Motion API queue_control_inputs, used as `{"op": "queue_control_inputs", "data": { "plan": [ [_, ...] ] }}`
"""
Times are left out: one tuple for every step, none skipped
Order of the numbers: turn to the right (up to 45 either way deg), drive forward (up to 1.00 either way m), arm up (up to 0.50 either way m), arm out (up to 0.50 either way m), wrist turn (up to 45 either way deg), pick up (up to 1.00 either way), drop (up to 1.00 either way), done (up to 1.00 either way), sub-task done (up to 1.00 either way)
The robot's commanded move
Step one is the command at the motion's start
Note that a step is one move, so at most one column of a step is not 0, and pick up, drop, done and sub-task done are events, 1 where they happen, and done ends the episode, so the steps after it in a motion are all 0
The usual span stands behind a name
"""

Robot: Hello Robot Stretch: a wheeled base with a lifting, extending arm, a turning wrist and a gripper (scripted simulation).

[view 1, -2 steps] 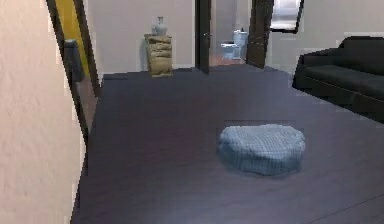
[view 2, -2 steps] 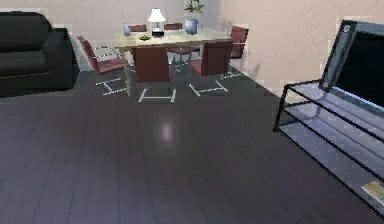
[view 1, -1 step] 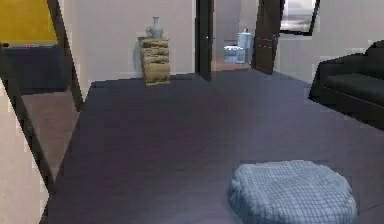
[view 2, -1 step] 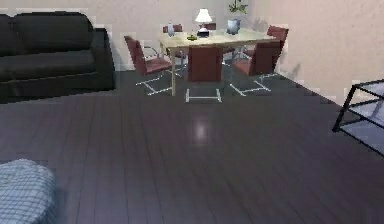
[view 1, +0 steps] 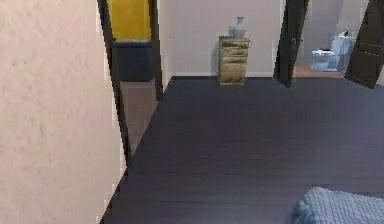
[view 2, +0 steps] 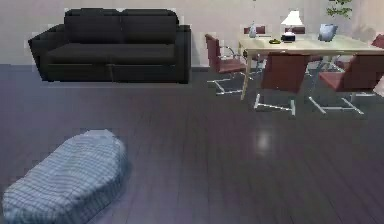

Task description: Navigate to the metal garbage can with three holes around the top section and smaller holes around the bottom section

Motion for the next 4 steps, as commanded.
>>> {"op": "queue_control_inputs", "data": {
  "plan": [
    [0.0, 1.0, 0.0, 0.0, 0.0, 0.0, 0.0, 0.0, 0.0],
    [0.0, 0.85, 0.0, 0.0, 0.0, 0.0, 0.0, 0.0, 0.0],
    [-45.0, 0.0, 0.0, 0.0, 0.0, 0.0, 0.0, 0.0, 0.0],
    [-6.0, 0.0, 0.0, 0.0, 0.0, 0.0, 0.0, 0.0, 0.0]
  ]
}}
